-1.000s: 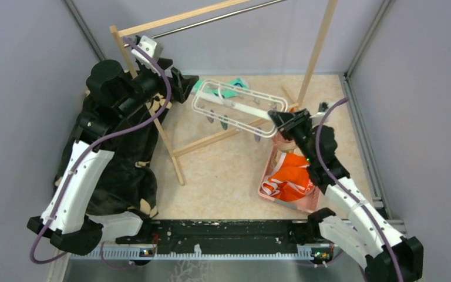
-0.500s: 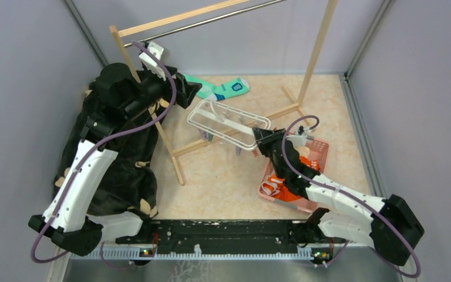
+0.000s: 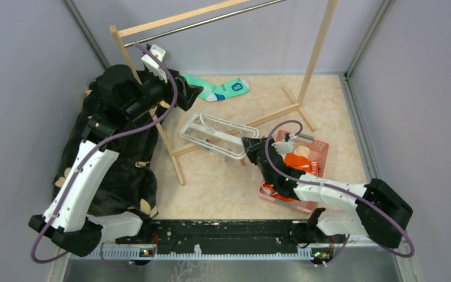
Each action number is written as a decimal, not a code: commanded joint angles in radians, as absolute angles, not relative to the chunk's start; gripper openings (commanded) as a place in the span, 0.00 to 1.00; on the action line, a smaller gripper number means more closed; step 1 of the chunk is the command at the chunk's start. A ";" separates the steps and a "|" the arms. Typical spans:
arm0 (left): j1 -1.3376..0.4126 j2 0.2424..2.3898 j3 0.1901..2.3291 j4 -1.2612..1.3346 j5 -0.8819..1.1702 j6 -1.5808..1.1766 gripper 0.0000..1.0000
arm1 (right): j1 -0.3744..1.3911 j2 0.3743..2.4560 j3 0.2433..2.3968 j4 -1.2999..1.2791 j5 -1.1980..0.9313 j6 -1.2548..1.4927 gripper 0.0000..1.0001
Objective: Clip the underwear to the hanger
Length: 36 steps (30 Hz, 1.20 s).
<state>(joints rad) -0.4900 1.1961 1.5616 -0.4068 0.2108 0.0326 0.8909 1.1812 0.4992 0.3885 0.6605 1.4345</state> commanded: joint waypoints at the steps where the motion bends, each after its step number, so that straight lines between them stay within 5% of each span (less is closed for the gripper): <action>1: -0.486 1.177 1.542 -0.392 0.229 0.020 1.00 | 0.950 1.155 0.553 0.459 0.689 1.518 0.22; 5: -0.487 1.174 1.525 -0.387 0.234 0.014 1.00 | 1.002 1.133 0.537 0.394 0.677 1.507 0.35; 7: -0.487 1.175 1.517 -0.383 0.237 0.010 1.00 | 1.022 1.125 0.537 0.342 0.662 1.495 0.53; 17: -0.487 1.162 1.474 -0.362 0.229 -0.003 1.00 | 1.057 1.080 0.544 0.063 0.524 1.350 0.69; 27: -0.487 1.139 1.417 -0.333 0.195 -0.017 1.00 | 1.110 1.070 0.636 -0.200 0.338 1.004 0.76; 36: -0.486 1.145 1.405 -0.322 0.164 -0.039 1.00 | 1.114 0.988 0.816 -0.581 0.510 0.773 0.76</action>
<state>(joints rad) -0.4900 1.1591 1.4200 -0.3622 0.1825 -0.0135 1.1057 1.0527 0.7078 -0.3973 0.3965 0.9150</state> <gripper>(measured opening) 0.998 0.762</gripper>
